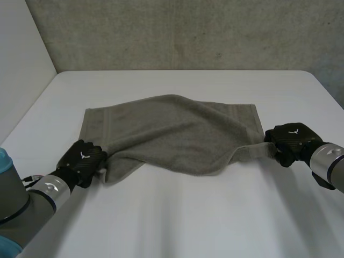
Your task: Fold the towel.
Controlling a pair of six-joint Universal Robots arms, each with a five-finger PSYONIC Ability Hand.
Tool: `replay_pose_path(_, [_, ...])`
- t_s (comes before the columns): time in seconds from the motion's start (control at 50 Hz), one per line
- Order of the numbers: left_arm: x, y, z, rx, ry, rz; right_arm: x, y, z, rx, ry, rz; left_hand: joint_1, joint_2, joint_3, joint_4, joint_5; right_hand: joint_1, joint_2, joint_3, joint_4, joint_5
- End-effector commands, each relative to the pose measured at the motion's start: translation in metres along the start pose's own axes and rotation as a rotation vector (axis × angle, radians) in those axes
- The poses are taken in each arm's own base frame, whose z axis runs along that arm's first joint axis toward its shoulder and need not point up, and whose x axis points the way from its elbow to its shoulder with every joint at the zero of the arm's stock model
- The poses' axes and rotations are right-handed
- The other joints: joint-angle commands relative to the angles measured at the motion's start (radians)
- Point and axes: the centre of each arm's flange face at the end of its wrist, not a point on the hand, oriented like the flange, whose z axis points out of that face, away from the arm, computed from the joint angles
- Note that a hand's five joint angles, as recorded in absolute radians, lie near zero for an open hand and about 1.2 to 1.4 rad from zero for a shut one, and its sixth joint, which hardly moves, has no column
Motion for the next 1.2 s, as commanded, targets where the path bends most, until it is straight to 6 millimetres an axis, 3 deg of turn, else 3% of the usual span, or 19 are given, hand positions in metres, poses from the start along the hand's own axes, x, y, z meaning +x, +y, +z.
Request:
replay_pose_path(0.02, [0.005,-0.005,-0.006,0.001,0.017,-0.016,0.004,-0.008,-0.004,0.019,0.018,-0.001,0.119,0.084,0.083,0.072,0.088,0.07,0.089,0.065,0.071,0.055])
replay_pose_path(0.18, [-0.024,-0.055,-0.032,0.087,-0.043,-0.073,0.013,-0.05,-0.038,0.042,0.026,-0.012,0.119,0.084,0.083,0.072,0.088,0.07,0.089,0.065,0.071,0.055])
replay_pose_path(0.3, [-0.071,-0.109,-0.063,0.249,-0.114,-0.302,0.034,-0.085,-0.078,0.025,0.013,-0.013,0.119,0.084,0.083,0.072,0.088,0.07,0.089,0.065,0.071,0.055])
replay_pose_path(0.44, [-0.096,-0.118,-0.068,0.293,-0.087,-0.476,0.03,-0.093,-0.089,0.012,-0.04,-0.157,0.119,0.084,0.083,0.072,0.088,0.07,0.089,0.065,0.071,0.055])
replay_pose_path(0.54, [-0.104,-0.098,-0.048,0.235,-0.064,-0.634,0.029,-0.087,-0.08,-0.007,-0.057,-0.237,0.119,0.084,0.083,0.072,0.088,0.07,0.089,0.065,0.071,0.055])
replay_pose_path(0.58, [-0.105,-0.073,-0.021,0.149,-0.032,-0.736,0.032,-0.076,-0.053,-0.016,-0.079,-0.254,0.119,0.084,0.083,0.072,0.088,0.07,0.089,0.065,0.071,0.055])
replay_pose_path(0.64, [-0.104,-0.064,-0.007,0.108,-0.024,-0.765,0.024,-0.071,-0.028,0.001,-0.105,-0.287,0.119,0.084,0.083,0.072,0.088,0.07,0.089,0.065,0.071,0.055])
replay_pose_path(0.68, [-0.096,-0.042,0.025,-0.002,-0.013,-0.815,0.019,-0.071,-0.017,0.01,-0.115,-0.304,0.119,0.084,0.083,0.072,0.088,0.07,0.089,0.065,0.071,0.055])
replay_pose_path(0.76, [-0.09,-0.036,0.055,-0.08,-0.019,-0.819,0.017,-0.071,0.011,0.031,-0.104,-0.347,0.119,0.084,0.083,0.072,0.088,0.07,0.089,0.065,0.071,0.055])
replay_pose_path(0.8, [-0.094,-0.039,0.066,-0.092,-0.037,-0.816,0.023,-0.089,0.033,0.105,-0.014,-0.399,0.119,0.084,0.083,0.072,0.088,0.07,0.089,0.065,0.071,0.055])
replay_pose_path(0.86, [-0.111,-0.06,0.083,-0.042,-0.089,-0.788,0.026,-0.106,0.04,0.176,0.055,-0.424,0.119,0.084,0.083,0.072,0.088,0.07,0.089,0.065,0.071,0.055])
replay_pose_path(0.9, [-0.131,-0.107,0.089,0.117,-0.133,-0.739,0.037,-0.153,0.043,0.385,0.237,-0.435,0.119,0.084,0.083,0.072,0.088,0.07,0.089,0.065,0.071,0.055])
replay_pose_path(0.92, [-0.131,-0.107,0.089,0.118,-0.133,-0.739,0.037,-0.153,0.043,0.387,0.238,-0.435,0.119,0.084,0.083,0.072,0.088,0.07,0.089,0.065,0.071,0.055])
replay_pose_path(0.96, [-0.152,-0.168,0.082,0.342,-0.179,-0.71,0.055,-0.203,0.027,0.635,0.402,-0.391,0.119,0.084,0.083,0.072,0.088,0.07,0.089,0.065,0.071,0.055])
replay_pose_path(0.98, [-0.152,-0.168,0.082,0.343,-0.179,-0.71,0.055,-0.203,0.027,0.636,0.403,-0.391,0.119,0.084,0.083,0.072,0.088,0.07,0.089,0.065,0.071,0.055])
replay_pose_path(1.02, [-0.18,-0.226,0.059,0.596,-0.239,-0.7,0.066,-0.239,0.003,0.836,0.483,-0.34,0.119,0.084,0.083,0.072,0.088,0.07,0.089,0.065,0.071,0.055])
replay_pose_path(1.04, [-0.18,-0.226,0.059,0.597,-0.239,-0.7,0.066,-0.24,0.003,0.837,0.483,-0.34,0.119,0.084,0.083,0.072,0.088,0.07,0.089,0.065,0.071,0.055])
replay_pose_path(1.08, [-0.2,-0.261,0.038,0.793,-0.273,-0.708,0.068,-0.254,-0.009,0.933,0.499,-0.296,0.119,0.084,0.083,0.072,0.088,0.07,0.089,0.065,0.071,0.055])
replay_pose_path(1.2, [-0.204,-0.273,0.034,0.896,-0.254,-0.717,0.067,-0.247,-0.004,0.912,0.484,-0.263,0.119,0.084,0.083,0.072,0.088,0.07,0.089,0.065,0.071,0.055])
